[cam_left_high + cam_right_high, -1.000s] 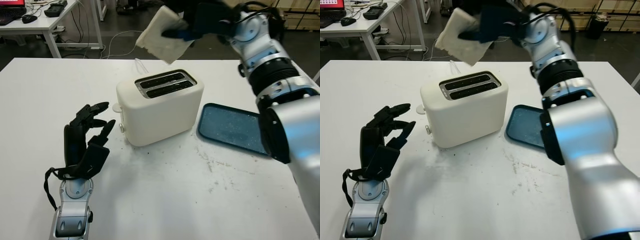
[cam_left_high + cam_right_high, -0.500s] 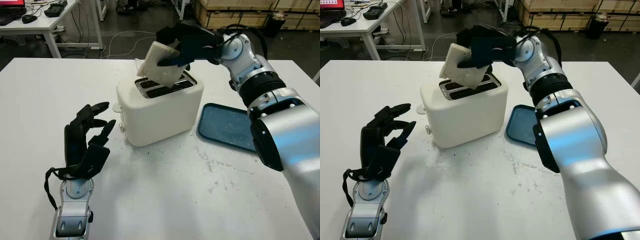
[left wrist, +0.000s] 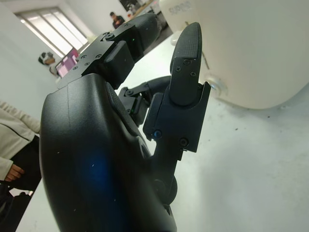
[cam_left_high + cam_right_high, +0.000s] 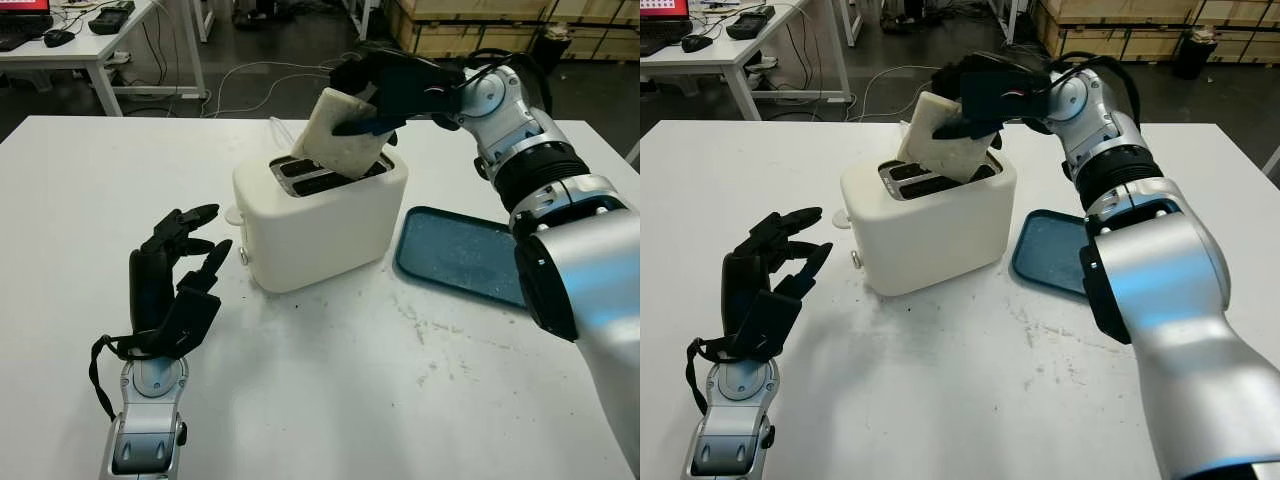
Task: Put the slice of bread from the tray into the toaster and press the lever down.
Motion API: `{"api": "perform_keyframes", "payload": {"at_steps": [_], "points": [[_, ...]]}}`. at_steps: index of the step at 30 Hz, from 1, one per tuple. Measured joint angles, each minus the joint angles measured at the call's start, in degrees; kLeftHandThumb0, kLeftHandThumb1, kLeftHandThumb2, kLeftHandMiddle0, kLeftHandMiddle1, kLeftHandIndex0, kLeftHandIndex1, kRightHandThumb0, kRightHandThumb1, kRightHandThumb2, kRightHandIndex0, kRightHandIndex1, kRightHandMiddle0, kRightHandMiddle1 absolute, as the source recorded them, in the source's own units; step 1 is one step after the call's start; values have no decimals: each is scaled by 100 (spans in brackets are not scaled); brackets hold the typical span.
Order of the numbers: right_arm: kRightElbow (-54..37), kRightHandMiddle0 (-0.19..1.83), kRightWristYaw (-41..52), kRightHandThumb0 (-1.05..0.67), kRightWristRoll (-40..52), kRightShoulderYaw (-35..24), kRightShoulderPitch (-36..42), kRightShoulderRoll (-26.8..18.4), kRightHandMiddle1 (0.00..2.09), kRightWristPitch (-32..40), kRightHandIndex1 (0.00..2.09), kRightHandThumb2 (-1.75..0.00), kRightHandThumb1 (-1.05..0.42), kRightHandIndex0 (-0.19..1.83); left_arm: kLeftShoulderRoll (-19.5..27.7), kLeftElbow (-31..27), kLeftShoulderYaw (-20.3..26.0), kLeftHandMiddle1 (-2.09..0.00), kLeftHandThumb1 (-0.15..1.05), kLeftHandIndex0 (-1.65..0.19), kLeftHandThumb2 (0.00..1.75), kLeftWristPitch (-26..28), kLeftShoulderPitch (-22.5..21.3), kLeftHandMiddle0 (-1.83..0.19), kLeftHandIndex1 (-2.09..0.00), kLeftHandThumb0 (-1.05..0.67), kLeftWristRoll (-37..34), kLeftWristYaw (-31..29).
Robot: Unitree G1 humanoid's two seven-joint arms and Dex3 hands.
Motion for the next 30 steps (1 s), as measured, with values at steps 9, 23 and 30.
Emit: {"api": "perform_keyframes", "payload": {"at_steps": [9,23,30], "points": [[-6,87,-42,-51,-252,310,101,-117,174,-125,175,-26,-92,105,-5,-1,0,-113,92,-63,19,1,0,-48,-44,-44,-1,3],[-95,88,67,-53,-576,776,148,-244,175,-593,175,-26,-92,104,-3,-1,0,-113,92,-63,18,1,0,-48,-44,-44,1,3],[-108,86,272,-55,-576,820,162,-240,175,-620,175,-24,-92,104,-3,-1,0,-112,92,-64,18,1,0,-49,-44,-45,1,3]]}}
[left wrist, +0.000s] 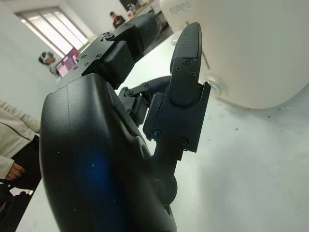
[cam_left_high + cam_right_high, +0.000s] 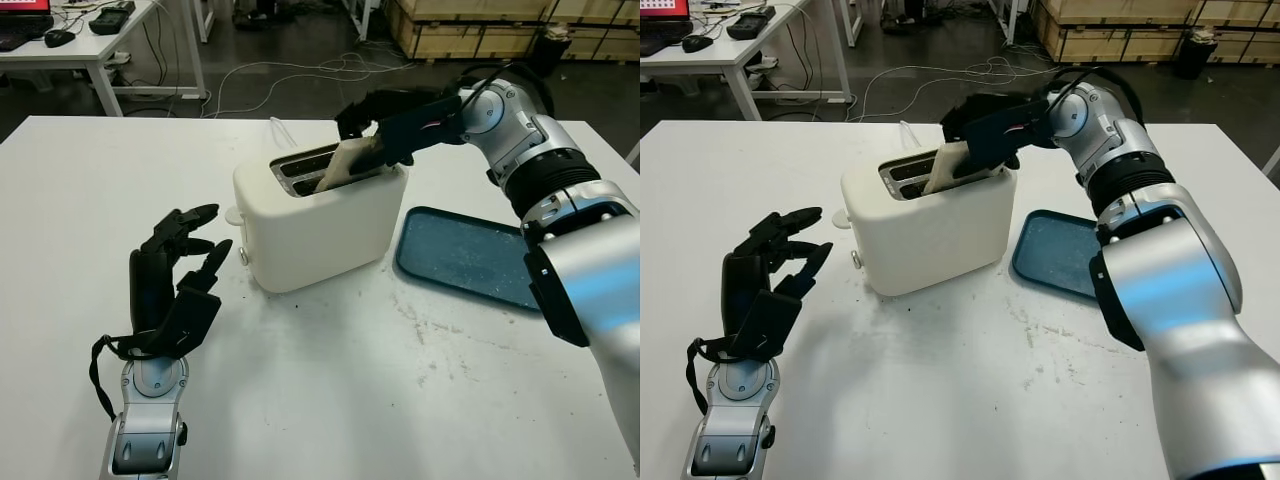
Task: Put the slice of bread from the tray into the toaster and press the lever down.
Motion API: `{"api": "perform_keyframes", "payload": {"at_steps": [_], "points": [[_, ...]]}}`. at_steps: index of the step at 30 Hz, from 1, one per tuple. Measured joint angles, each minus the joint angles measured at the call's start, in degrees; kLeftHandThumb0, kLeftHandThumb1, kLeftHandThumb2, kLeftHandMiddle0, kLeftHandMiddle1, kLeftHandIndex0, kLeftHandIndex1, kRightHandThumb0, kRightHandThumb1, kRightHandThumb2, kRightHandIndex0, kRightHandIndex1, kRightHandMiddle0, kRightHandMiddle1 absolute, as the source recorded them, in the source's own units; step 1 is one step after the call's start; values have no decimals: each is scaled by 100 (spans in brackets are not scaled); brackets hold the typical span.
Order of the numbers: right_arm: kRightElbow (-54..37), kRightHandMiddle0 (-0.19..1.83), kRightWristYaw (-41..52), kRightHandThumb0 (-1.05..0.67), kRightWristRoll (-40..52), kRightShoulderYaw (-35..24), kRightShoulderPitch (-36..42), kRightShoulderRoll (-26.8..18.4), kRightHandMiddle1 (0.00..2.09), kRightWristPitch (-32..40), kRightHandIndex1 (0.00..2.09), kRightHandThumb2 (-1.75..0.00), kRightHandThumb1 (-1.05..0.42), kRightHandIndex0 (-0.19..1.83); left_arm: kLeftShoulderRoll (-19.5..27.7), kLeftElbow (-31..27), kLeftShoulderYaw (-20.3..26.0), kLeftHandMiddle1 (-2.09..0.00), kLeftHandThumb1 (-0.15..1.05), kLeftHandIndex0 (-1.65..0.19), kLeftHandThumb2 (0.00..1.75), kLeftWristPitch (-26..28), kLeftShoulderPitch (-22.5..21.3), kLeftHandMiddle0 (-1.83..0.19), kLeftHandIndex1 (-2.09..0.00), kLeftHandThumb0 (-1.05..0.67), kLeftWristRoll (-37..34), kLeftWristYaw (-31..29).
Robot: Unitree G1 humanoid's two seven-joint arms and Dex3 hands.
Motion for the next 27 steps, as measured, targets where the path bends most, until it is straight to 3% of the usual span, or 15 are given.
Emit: {"api": "perform_keyframes", "payload": {"at_steps": [9,12,14,17,19,22,27], "points": [[-35,87,29,-55,-1,17,0,33,175,0,175,-25,-92,103,0,0,-1,-111,92,-64,18,0,0,-48,-44,-44,0,0],[-57,83,-47,-66,-2,17,4,34,169,-6,175,-17,-92,98,0,0,-1,-112,92,-64,18,0,-1,-48,-44,-43,0,0],[-113,67,-203,-85,-4,17,27,35,133,-6,146,-5,-90,71,0,0,-1,-113,92,-64,18,0,-1,-49,-44,-42,0,1],[-166,67,-260,-97,-7,42,58,35,47,-136,106,-1,-88,34,0,0,-2,-113,92,-64,18,-1,-1,-49,-44,-43,0,1],[-220,63,-262,-96,-47,83,64,33,22,-268,104,0,-86,15,0,5,-2,-113,92,-64,18,-1,-5,-49,-44,-43,-2,1],[-364,58,-398,-91,-148,160,63,27,13,-470,102,0,-85,4,-1,7,-2,-113,92,-64,18,-1,-9,-49,-45,-43,-3,1],[-480,57,-903,-83,-361,254,63,-4,6,-537,93,0,-83,6,0,8,-2,-114,92,-64,18,-2,-10,-49,-45,-44,-4,1]]}}
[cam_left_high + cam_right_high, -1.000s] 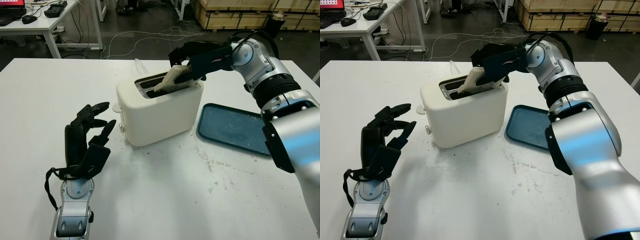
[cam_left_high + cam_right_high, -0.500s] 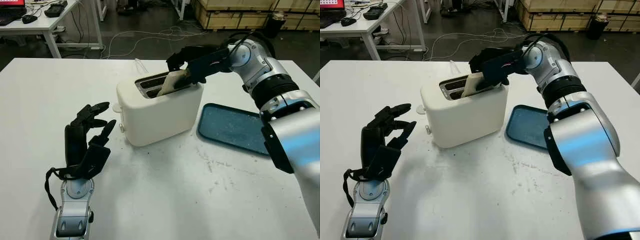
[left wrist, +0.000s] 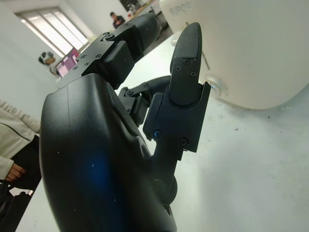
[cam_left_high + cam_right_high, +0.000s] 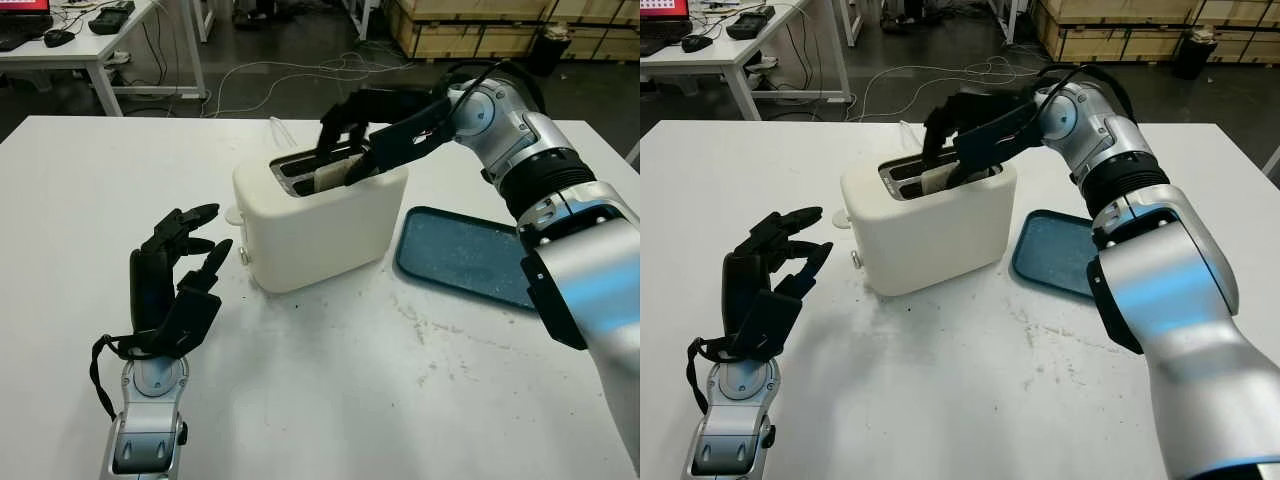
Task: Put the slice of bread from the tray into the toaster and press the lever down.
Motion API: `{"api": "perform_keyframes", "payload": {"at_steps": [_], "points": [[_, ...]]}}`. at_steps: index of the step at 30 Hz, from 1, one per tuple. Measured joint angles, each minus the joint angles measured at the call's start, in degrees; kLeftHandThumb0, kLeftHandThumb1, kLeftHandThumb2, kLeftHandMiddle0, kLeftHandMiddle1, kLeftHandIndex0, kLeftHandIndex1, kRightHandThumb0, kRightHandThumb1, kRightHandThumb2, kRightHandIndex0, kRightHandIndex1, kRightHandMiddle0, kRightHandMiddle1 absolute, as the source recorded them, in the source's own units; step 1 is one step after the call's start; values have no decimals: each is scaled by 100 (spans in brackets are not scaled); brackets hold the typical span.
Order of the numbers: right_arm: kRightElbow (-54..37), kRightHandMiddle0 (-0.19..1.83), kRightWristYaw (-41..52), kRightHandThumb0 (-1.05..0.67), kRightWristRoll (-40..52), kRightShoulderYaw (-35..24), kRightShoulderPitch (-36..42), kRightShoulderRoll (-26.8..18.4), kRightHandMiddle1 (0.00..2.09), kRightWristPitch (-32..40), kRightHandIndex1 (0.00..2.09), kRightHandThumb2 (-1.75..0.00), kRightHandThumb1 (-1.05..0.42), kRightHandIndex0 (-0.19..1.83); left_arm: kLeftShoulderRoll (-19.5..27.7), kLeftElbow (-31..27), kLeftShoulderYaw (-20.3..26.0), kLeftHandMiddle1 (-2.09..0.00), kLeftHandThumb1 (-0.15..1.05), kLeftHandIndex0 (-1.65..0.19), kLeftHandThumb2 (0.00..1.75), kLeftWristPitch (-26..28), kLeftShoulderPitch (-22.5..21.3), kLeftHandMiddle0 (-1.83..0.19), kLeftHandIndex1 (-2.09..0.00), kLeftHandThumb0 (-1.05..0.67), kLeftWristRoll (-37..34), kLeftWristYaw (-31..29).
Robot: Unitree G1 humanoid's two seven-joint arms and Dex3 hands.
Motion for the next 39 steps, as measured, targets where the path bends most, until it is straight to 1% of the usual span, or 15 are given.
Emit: {"api": "perform_keyframes", "payload": {"at_steps": [8,11,13,14,15,16,17,19,21,23,26,29,32,36,39], "points": [[-3,56,-341,-81,-171,39,-4,-131,3,9,86,0,-82,9,0,1,0,-114,92,-63,18,0,0,-49,-46,-44,-1,-1],[-5,57,-696,-81,-231,35,-4,-206,2,-18,86,-1,-85,12,0,1,-1,-113,92,-63,19,0,0,-49,-46,-45,3,-1],[-28,61,-1036,-76,-190,-90,13,-285,4,-117,83,-1,-86,17,3,-6,0,-113,92,-63,18,2,0,-50,-46,-47,29,-1],[-92,63,-1269,-72,-77,-259,66,-320,4,-161,75,-1,-87,23,9,-17,0,-112,92,-63,18,4,1,-50,-45,-47,73,-1],[-206,69,-1543,-64,116,-480,172,-346,3,-222,57,0,-87,40,24,-28,1,-111,92,-63,18,4,-1,-50,-45,-46,112,-1],[-340,73,-1817,-60,324,-726,323,-368,3,-331,48,0,-86,51,59,-38,7,-111,92,-63,18,3,-6,-50,-45,-45,151,-1],[-509,77,-2088,-58,542,-964,527,-393,4,-493,42,-1,-87,64,118,-48,23,-110,92,-62,17,1,-12,-50,-45,-44,169,-8],[-1004,82,-2510,-58,894,-1348,1095,-465,5,-826,41,-1,-88,74,262,-65,111,-110,92,-62,17,-7,-39,-49,-45,-43,167,-30],[-1640,87,-2722,-52,1231,-1666,1875,-500,6,-1149,45,-1,-88,85,432,-63,218,-112,92,-63,15,-113,-87,-51,-45,-43,166,-57],[-2377,90,-2722,-49,1606,-1878,2800,-484,6,-1273,43,-1,-89,88,605,-61,295,-115,92,-64,13,-232,-202,-52,-46,-42,168,-71],[-3515,92,-2484,-45,2284,-2095,4309,-375,4,-1189,36,0,-91,93,892,-54,394,-117,92,-66,9,-345,-442,-54,-46,-40,212,-131],[-4320,94,-2166,-46,2911,-2220,5617,-156,2,-674,26,0,-89,102,1286,-40,479,-119,91,-69,5,-509,-763,-56,-47,-40,289,-244],[-5140,96,-2085,-47,3284,-2317,6524,84,1,58,16,-1,-89,105,1589,-15,562,-116,89,-74,2,-577,-1053,-60,-49,-39,328,-415],[-6131,99,-2043,-48,3628,-2446,7166,352,2,845,11,0,-89,104,1891,73,590,-104,85,-81,0,-591,-1245,-68,-47,-32,350,-649],[-6519,101,-2117,-46,3643,-2490,7474,611,2,1266,11,0,-89,109,2202,256,615,-96,81,-90,0,-768,-1433,-81,-43,-24,394,-803]]}}
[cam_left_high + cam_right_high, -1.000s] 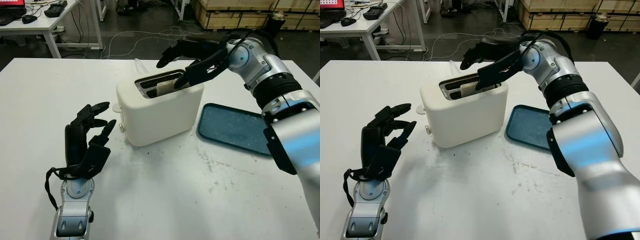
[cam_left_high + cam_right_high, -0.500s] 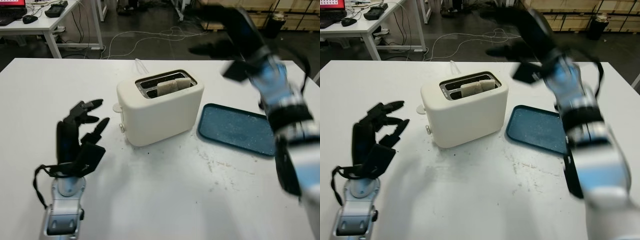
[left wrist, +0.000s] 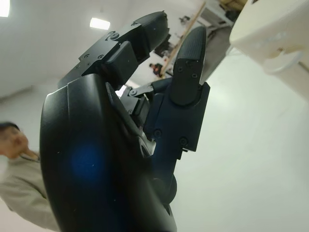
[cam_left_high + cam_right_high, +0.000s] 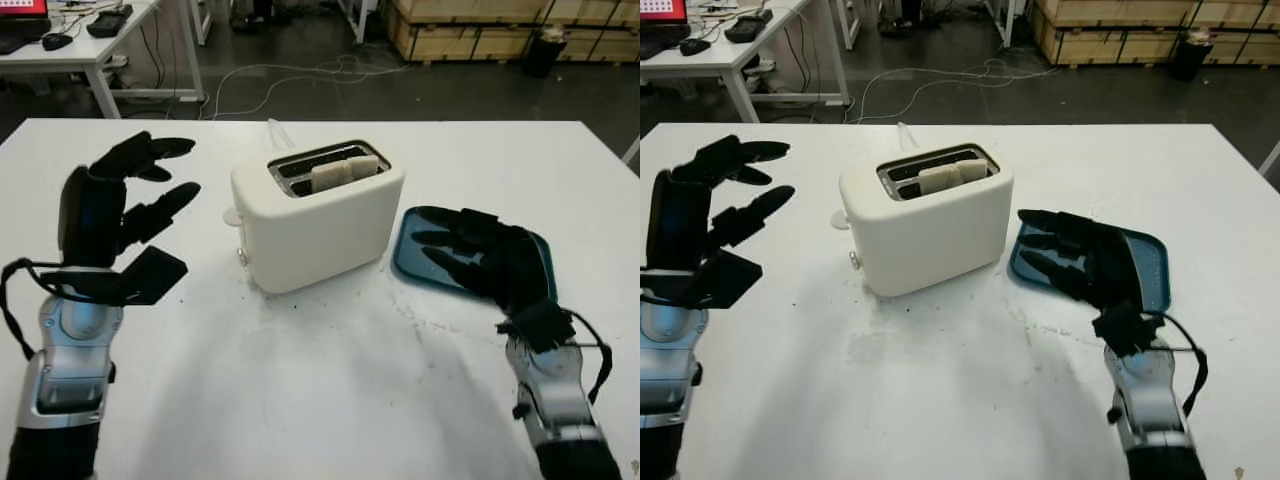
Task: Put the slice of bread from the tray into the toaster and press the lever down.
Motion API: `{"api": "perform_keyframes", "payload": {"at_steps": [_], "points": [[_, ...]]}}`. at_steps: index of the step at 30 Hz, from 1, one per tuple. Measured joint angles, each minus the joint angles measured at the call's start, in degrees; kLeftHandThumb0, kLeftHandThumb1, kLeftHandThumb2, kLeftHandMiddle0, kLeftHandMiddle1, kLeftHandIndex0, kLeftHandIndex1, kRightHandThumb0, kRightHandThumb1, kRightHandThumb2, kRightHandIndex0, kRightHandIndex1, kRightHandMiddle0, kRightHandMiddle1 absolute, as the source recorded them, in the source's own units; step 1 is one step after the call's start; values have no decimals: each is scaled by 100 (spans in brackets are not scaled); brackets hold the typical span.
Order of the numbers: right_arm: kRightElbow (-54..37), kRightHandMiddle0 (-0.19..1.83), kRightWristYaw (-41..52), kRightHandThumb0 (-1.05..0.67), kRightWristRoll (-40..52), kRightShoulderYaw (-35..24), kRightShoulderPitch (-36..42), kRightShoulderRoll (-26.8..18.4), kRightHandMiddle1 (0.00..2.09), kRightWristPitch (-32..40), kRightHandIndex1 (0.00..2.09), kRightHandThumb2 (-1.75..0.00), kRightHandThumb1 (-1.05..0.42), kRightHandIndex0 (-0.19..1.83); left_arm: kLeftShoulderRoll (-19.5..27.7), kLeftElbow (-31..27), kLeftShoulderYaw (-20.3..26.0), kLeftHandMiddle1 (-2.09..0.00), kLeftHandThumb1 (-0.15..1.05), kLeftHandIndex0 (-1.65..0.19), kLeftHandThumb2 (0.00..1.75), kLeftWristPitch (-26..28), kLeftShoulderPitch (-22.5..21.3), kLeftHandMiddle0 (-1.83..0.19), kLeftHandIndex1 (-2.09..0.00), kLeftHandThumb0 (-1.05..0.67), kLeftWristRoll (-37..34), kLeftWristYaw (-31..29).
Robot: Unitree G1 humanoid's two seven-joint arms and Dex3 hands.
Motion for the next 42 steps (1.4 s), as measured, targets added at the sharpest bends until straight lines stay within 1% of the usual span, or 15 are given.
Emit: {"api": "perform_keyframes", "payload": {"at_steps": [4,6,11,13,19,20,21,23,25,27,29,31,33,38,42], "points": [[-156,101,-73,-44,-23,-117,167,195,1,254,11,0,-89,112,346,371,11,-96,79,-98,0,-532,-318,-91,-42,-18,-15,-142],[-164,100,-101,-45,-43,-193,172,227,1,256,9,0,-89,110,507,579,8,-92,77,-105,0,-714,-439,-98,-34,-16,-4,-237],[-197,100,-154,-45,-86,-301,165,287,0,269,6,0,-88,108,871,853,-55,-88,75,-113,0,-809,-660,-102,-24,-18,98,-497],[-230,100,-151,-45,-85,-333,138,295,0,290,6,0,-88,109,983,902,-141,-89,74,-115,0,-814,-710,-102,-21,-19,287,-588],[-235,100,-118,-47,-90,-404,11,296,0,290,5,0,-86,109,1262,1485,-433,-111,70,-122,0,-1269,-893,-96,-11,-21,812,-529],[-235,100,-116,-47,-93,-405,-2,296,0,291,5,0,-86,110,1299,1567,-480,-120,70,-123,0,-1329,-917,-93,-9,-21,911,-510],[-234,100,-112,-48,-95,-409,-10,295,0,291,5,0,-86,111,1314,1645,-516,-133,68,-125,0,-1377,-940,-89,-8,-20,963,-482],[-234,100,-106,-48,-123,-412,-15,295,0,291,5,0,-87,111,1323,1788,-595,-144,67,-126,0,-1485,-983,-86,-6,-20,1101,-376],[-235,100,-105,-49,-147,-415,-15,295,0,293,5,0,-86,112,1325,1917,-695,-137,66,-127,0,-1636,-1014,-91,-5,-20,1169,-326],[-235,100,-106,-48,-151,-421,-15,296,0,308,4,0,-86,111,1324,2049,-780,-113,66,-128,0,-1801,-1038,-97,-4,-23,1170,-311],[-234,99,-106,-48,-186,-420,-18,296,0,320,4,0,-85,110,1311,2190,-867,-106,66,-129,0,-1902,-1101,-99,-4,-24,1169,-303],[-235,99,-106,-48,-225,-411,-20,301,0,365,3,0,-85,111,1278,2305,-927,-126,66,-130,0,-1992,-1165,-95,-4,-27,1169,-241],[-235,99,-105,-48,-247,-408,-20,318,0,460,3,0,-85,111,1244,2407,-980,-138,66,-132,0,-2069,-1207,-92,-4,-28,1182,-138],[-182,101,-41,-47,-246,-395,-55,339,1,608,3,0,-86,113,1144,2539,-1094,-148,67,-132,0,-2190,-1224,-89,-3,-28,1248,102],[-64,102,19,-47,-246,-395,-119,377,1,608,3,0,-86,114,1088,2572,-1122,-154,68,-130,0,-2169,-1228,-85,-2,-26,1301,143]]}}
